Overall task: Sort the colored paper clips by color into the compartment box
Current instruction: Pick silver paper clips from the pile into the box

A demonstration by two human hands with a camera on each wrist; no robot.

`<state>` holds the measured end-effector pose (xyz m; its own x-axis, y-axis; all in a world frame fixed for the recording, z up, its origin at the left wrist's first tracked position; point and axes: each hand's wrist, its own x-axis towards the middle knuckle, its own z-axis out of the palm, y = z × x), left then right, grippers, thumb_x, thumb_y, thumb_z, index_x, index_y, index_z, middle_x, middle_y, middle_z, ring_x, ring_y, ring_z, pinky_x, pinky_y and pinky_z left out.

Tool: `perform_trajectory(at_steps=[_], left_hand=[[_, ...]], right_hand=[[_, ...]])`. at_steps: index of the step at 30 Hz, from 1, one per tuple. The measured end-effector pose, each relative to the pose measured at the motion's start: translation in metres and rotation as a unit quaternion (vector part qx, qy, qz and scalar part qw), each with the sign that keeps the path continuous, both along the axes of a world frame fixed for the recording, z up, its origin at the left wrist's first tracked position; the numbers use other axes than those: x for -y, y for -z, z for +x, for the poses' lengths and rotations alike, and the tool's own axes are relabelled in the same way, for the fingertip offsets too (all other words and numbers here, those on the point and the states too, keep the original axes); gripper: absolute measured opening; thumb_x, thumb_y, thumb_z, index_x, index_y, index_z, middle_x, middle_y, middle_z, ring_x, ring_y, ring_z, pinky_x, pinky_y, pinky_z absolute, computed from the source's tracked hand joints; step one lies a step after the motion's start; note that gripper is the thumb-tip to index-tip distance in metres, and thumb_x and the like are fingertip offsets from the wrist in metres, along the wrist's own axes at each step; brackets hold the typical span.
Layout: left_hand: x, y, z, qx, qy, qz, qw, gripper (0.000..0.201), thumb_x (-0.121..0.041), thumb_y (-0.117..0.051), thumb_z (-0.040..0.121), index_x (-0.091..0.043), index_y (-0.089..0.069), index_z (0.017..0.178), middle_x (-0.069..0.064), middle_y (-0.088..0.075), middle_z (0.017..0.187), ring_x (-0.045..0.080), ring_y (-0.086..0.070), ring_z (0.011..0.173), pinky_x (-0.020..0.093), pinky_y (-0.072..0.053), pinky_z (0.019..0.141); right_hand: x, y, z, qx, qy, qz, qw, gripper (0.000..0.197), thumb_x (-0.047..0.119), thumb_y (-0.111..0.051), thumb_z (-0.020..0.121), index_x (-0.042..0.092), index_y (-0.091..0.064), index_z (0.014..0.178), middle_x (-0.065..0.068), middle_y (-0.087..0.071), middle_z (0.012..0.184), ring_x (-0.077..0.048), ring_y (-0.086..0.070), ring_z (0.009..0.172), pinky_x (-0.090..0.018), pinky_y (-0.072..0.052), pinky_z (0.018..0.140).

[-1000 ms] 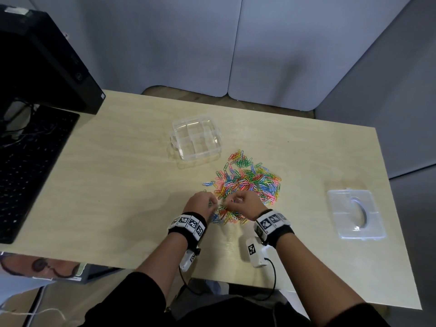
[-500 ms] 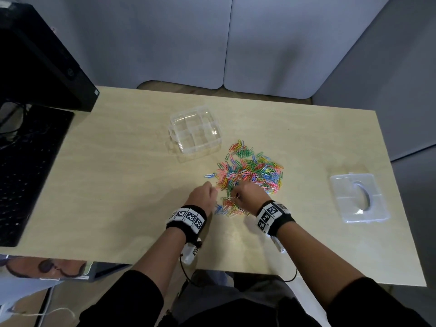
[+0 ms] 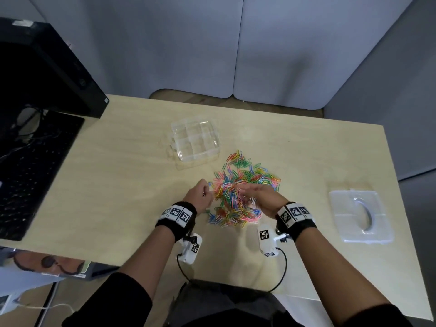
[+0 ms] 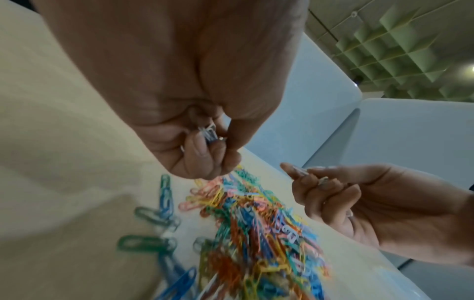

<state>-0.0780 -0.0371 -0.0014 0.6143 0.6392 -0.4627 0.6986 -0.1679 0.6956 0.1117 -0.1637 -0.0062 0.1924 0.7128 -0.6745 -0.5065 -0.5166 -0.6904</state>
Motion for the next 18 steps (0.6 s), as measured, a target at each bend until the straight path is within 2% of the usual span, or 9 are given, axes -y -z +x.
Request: perform_trajectory(at_steps=[2,5,6,8,10,12,15,18], left_hand=[[-0.005,-0.01,0.007,0.021,-0.018,0.012,1.0,0.017,-0.01,-0.047,0.096,-0.015,-0.036,0.084,-0.003,-0.054,0.063,0.012,-0.047,0.052,0.019,-0.038,0.051],[-0.013,-0.017,0.012,0.054,-0.031,-0.002,0.998,0.017,-0.018,-0.051,0.093,-0.022,-0.038,0.082,0.005,-0.062,0.068,0.018,-0.051,0.055,0.029,-0.043,0.059],[-0.018,-0.021,0.015,0.059,-0.029,-0.009,0.998,0.016,-0.019,-0.053,0.091,-0.023,-0.04,0.082,0.008,-0.065,0.071,0.019,-0.055,0.059,0.031,-0.046,0.063],[-0.03,-0.028,0.023,0.064,-0.035,-0.016,0.997,0.013,-0.018,-0.057,0.088,-0.025,-0.046,0.083,0.013,-0.068,0.079,0.026,-0.064,0.073,0.034,-0.051,0.072],[-0.048,-0.033,0.035,0.069,-0.06,-0.006,0.996,0.013,-0.011,-0.058,0.085,-0.02,-0.049,0.084,0.013,-0.066,0.084,0.033,-0.065,0.095,0.032,-0.048,0.072],[-0.07,-0.035,0.052,0.067,-0.093,0.012,0.993,0.013,-0.005,-0.059,0.084,-0.015,-0.049,0.083,0.01,-0.064,0.087,0.026,-0.06,0.107,0.029,-0.041,0.075],[-0.103,-0.031,0.079,0.041,-0.119,0.04,0.991,0.007,-0.004,-0.057,0.085,-0.01,-0.052,0.083,0.008,-0.062,0.092,0.021,-0.054,0.09,0.028,-0.043,0.071],[-0.128,-0.019,0.103,0.0,-0.1,0.076,0.992,0.008,-0.004,-0.058,0.083,-0.012,-0.06,0.083,0.005,-0.061,0.082,0.022,-0.057,0.073,0.024,-0.043,0.058]], right_hand=[[-0.012,-0.013,0.009,-0.051,-0.009,0.023,0.998,0.026,0.002,-0.057,0.095,-0.002,-0.065,0.12,-0.009,-0.064,0.102,-0.016,-0.056,0.076,-0.022,-0.053,0.064],[-0.032,-0.029,0.016,-0.086,0.014,0.054,0.995,0.031,0.004,-0.057,0.096,-0.007,-0.059,0.125,-0.015,-0.059,0.107,-0.011,-0.058,0.066,-0.02,-0.052,0.056],[-0.041,-0.033,0.018,-0.077,0.023,0.052,0.995,0.029,0.004,-0.058,0.095,-0.006,-0.062,0.122,-0.014,-0.061,0.111,-0.012,-0.06,0.07,-0.02,-0.053,0.059],[-0.061,-0.035,0.024,-0.029,0.025,0.035,0.999,0.02,0.006,-0.063,0.093,-0.001,-0.071,0.111,-0.014,-0.065,0.12,-0.017,-0.064,0.087,-0.026,-0.055,0.071],[-0.079,-0.034,0.029,0.014,0.02,0.022,0.999,0.016,0.007,-0.065,0.092,0.003,-0.074,0.105,-0.017,-0.067,0.114,-0.019,-0.062,0.089,-0.027,-0.053,0.071],[-0.095,-0.037,0.033,0.051,0.027,0.009,0.998,0.017,0.006,-0.064,0.092,0.001,-0.073,0.106,-0.018,-0.069,0.104,-0.023,-0.06,0.087,-0.027,-0.051,0.07],[-0.115,-0.041,0.038,0.076,0.05,0.005,0.996,0.021,-0.002,-0.06,0.093,-0.008,-0.068,0.112,-0.015,-0.068,0.098,-0.021,-0.06,0.075,-0.022,-0.052,0.061],[-0.132,-0.036,0.044,0.093,0.05,0.004,0.994,0.019,-0.004,-0.059,0.093,-0.011,-0.066,0.109,-0.016,-0.06,0.077,-0.021,-0.052,0.063,-0.025,-0.05,0.06]])
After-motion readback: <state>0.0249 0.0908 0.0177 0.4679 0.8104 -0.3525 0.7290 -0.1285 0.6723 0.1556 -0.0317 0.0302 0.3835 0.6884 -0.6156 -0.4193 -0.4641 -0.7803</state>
